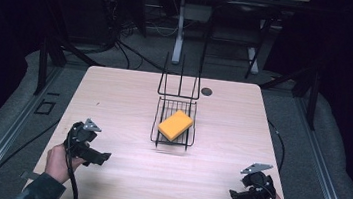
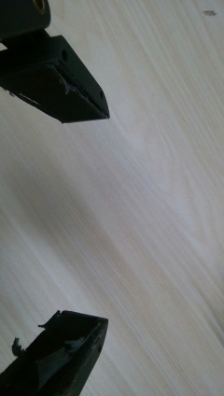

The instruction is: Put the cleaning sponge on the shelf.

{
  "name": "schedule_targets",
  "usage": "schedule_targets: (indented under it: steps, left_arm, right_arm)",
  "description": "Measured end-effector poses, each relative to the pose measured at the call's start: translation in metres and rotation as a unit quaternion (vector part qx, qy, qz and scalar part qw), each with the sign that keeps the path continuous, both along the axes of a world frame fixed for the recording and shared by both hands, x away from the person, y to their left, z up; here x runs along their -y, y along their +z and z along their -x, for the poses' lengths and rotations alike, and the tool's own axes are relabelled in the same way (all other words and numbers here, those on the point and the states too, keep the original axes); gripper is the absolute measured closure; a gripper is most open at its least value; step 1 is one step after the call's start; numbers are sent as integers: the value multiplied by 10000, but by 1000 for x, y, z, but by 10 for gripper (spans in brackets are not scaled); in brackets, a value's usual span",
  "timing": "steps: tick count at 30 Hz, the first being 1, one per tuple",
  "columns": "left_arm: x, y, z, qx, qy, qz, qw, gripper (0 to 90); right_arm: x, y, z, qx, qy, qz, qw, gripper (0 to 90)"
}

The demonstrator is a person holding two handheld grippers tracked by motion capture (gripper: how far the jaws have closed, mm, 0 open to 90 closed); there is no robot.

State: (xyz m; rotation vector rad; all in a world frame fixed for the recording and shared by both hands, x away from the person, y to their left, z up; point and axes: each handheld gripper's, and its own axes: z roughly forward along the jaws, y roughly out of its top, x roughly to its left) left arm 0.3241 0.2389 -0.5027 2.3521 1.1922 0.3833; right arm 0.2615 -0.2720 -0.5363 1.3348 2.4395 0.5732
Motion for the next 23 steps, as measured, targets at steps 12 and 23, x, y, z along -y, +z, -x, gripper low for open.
schedule_targets:
  steps: [12,23]
  left_arm:
    - [-13,-25,0,-270,70,-235,9993,15]
    - [-12,-33,-2,-454,-49,-395,9982,11]
  right_arm:
    - [0,-1,-1,19,20,13,10000,123]
    - [0,0,0,-2,-1,-2,10000,123]
